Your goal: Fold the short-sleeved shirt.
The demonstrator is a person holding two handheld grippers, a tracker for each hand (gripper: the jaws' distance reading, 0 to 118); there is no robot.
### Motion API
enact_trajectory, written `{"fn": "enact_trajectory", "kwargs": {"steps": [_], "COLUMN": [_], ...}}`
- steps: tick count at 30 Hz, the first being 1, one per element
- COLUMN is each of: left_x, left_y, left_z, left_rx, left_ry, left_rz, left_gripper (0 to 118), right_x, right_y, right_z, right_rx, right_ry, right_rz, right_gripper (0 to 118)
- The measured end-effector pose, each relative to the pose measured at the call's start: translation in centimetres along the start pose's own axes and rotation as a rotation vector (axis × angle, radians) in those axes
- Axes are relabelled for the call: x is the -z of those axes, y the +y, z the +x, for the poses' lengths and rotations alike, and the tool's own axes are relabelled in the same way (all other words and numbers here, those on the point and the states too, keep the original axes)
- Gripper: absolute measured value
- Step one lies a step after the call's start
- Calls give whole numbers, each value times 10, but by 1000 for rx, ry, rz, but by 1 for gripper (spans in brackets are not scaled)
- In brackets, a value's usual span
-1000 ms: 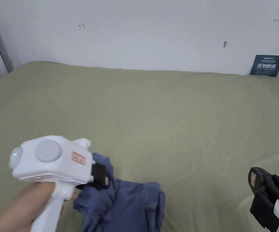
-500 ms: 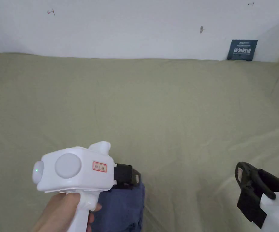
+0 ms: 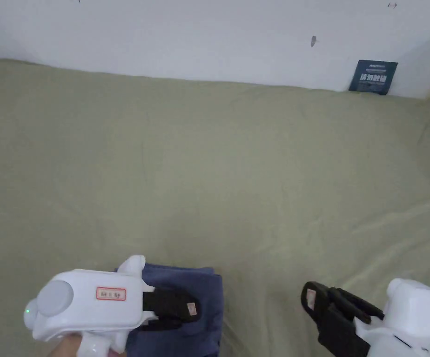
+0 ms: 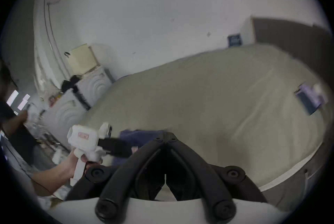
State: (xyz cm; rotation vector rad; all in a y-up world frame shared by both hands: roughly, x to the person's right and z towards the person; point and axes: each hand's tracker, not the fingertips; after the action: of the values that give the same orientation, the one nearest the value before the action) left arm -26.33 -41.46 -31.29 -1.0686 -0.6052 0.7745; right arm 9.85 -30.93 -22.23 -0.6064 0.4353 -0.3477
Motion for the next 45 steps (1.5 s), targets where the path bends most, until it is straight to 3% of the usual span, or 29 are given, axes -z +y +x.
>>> {"fn": "enact_trajectory", "kwargs": {"steps": [3,4,7,10,12,13,14,15,16,19,20,24,26,28,29,30,31,32,33,34,36,39,40,45], "left_x": [-49,-65,-99,-112,-114,-111,-109,-106,-103,-86,-78,-53,-31,-17,-11,-8,-7,-9,-14,-22,-42,-101,-129,-269], "left_y": [7,8,15,17,19,21,22,23,26,34,35,40,37,33,31,32,31,30,29,30,37,57,67,109], "left_z": [9,5,-15,-37,-52,-63,-70,-76,-87,-112,-117,-127,-124,-123,-121,-120,-122,-130,-131,-127,-123,-142,-151,-189], "left_rx": [51,54,35,40,24,0,-22,-37,-46,-107,-143,-199,-226,-218,-210,-193,-165,-195,-256,-256,-149,-158,-126,-108], "left_ry": [5,24,95,200,199,187,166,132,100,5,-8,-177,-235,-268,-231,-138,16,-9,-121,-120,-31,-15,67,263], "left_rz": [89,112,153,162,140,122,106,81,62,4,-13,10,-84,-114,-105,-108,-99,-96,-97,-95,-99,-86,-64,32], "left_gripper": [0,0,0,0,0,0,0,12,41,85,118,117,117,108,90,42,25,25,25,25,25,25,25,25], "right_x": [46,70,143,210,244,257,262,263,260,253,254,249,251,250,252,251,248,244,242,235,216,187,177,152], "right_y": [-8,-13,-34,-51,-61,-69,-76,-78,-76,-77,-78,-78,-77,-77,-76,-76,-75,-71,-68,-62,-49,-34,-31,-26], "right_z": [-7,-8,-6,12,37,50,63,72,76,70,71,59,64,64,68,67,66,63,62,57,43,17,10,-8], "right_rx": [84,142,272,336,431,510,640,742,779,732,757,798,808,838,837,836,838,826,795,744,623,462,410,309], "right_ry": [211,311,491,513,484,491,578,650,675,659,678,683,687,690,689,683,672,639,610,598,558,476,482,464], "right_rz": [-137,-204,-356,-486,-581,-625,-637,-626,-611,-617,-617,-616,-618,-618,-615,-612,-605,-600,-593,-575,-526,-473,-454,-398], "right_gripper": [0,0,0,0,0,0,0,0,0,0,0,0,0,0,0,0,0,0,0,0,0,0,0,0]}}
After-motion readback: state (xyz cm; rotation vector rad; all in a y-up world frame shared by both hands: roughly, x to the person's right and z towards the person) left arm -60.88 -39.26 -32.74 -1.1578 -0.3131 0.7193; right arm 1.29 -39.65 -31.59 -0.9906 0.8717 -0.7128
